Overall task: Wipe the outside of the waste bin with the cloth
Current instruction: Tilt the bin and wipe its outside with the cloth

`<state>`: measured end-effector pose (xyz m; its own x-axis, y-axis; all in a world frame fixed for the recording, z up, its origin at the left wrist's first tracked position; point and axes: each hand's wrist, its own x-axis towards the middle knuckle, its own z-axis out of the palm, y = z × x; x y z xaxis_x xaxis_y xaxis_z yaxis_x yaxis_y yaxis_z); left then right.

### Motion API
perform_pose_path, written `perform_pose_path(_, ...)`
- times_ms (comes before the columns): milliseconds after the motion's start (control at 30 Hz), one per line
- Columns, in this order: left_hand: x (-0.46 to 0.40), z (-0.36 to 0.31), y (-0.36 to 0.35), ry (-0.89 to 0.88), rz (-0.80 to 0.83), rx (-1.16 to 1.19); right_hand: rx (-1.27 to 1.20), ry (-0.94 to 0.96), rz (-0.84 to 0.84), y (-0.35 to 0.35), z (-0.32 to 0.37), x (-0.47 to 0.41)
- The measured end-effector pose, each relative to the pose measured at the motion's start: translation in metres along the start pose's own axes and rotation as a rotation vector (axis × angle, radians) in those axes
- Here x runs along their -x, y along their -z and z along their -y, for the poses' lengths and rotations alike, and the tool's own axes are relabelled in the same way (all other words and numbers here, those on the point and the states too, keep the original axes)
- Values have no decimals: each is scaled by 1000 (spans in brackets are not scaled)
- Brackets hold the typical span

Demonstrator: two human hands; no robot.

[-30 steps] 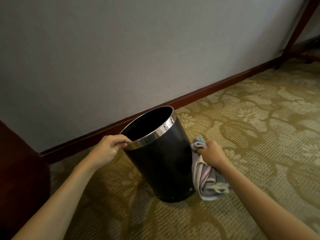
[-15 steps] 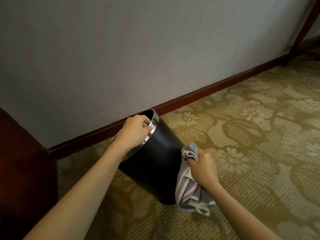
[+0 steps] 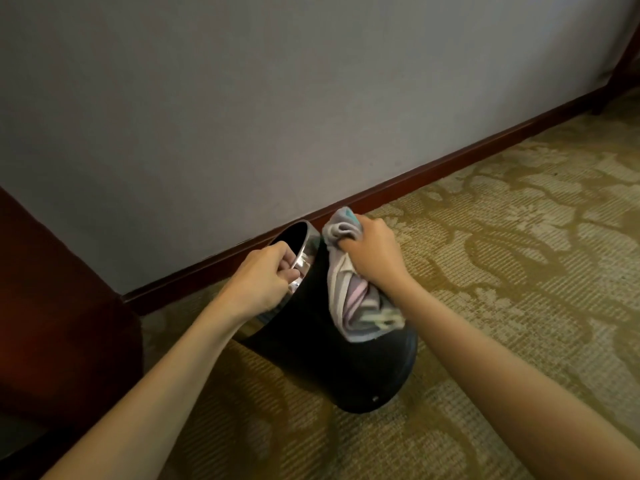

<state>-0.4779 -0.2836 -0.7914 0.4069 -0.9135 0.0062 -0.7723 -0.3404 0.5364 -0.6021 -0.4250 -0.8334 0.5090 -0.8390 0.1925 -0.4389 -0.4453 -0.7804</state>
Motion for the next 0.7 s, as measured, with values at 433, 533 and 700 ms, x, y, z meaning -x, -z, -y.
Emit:
perform_pose_path(433, -5, 13, 9, 5, 32, 22, 171, -207, 51, 9, -85, 59)
perform_pose_path(533, -8, 7, 8, -7, 85, 33, 31, -95, -19, 8, -54, 41)
perform_pose_path(700, -5, 4, 6, -22, 70, 25, 68, -98, 20, 8, -51, -5)
